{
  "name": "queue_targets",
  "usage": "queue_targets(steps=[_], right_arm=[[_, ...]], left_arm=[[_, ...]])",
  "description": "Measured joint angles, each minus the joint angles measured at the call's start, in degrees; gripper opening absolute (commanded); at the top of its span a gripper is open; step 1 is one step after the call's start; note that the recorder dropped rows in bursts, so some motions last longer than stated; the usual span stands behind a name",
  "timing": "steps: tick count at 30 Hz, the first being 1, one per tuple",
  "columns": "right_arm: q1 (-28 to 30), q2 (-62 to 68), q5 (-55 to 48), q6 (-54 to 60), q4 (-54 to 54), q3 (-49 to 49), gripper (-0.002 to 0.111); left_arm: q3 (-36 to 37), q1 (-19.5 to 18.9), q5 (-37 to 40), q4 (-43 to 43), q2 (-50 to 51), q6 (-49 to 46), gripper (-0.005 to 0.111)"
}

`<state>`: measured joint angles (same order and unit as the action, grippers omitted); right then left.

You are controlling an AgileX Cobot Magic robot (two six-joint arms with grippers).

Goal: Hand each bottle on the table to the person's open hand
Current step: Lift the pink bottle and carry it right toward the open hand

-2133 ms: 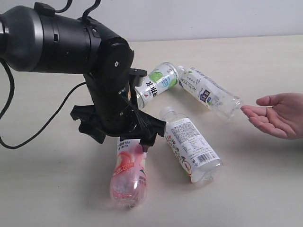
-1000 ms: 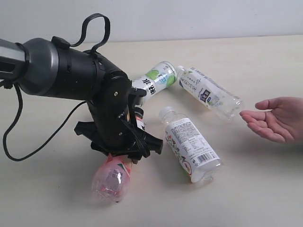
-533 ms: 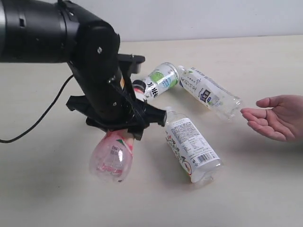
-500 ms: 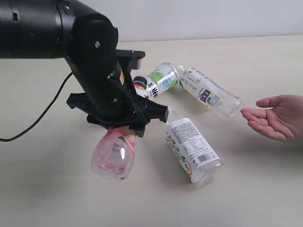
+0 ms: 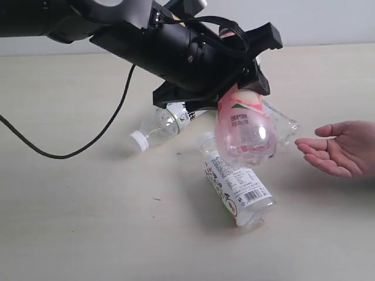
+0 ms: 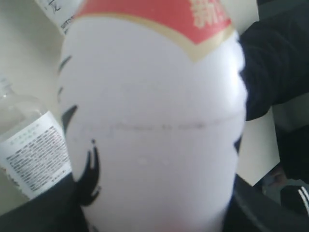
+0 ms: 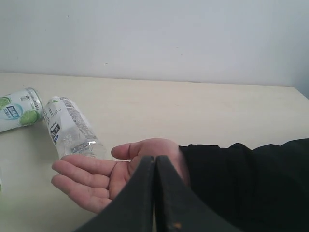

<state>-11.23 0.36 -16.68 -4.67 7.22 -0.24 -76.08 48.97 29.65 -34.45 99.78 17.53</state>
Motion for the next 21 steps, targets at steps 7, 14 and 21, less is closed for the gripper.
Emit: queue_targets(steps=[7,14,21], right_arm=[[0.0,0.0,0.0,0.0,0.0,0.0,0.0],[0.0,0.0,0.0,0.0,0.0,0.0,0.0],[0.0,0.0,0.0,0.0,0.0,0.0,0.0]], left_arm=[[-7.11,3.0,-0.8,1.7,0.13,0.49,0.0],[-17.9,6.97,2.44,14.2,5.46,11.08,0.0],[-29.01,9.38,9.32,20.0,13.95,15.39,0.0]])
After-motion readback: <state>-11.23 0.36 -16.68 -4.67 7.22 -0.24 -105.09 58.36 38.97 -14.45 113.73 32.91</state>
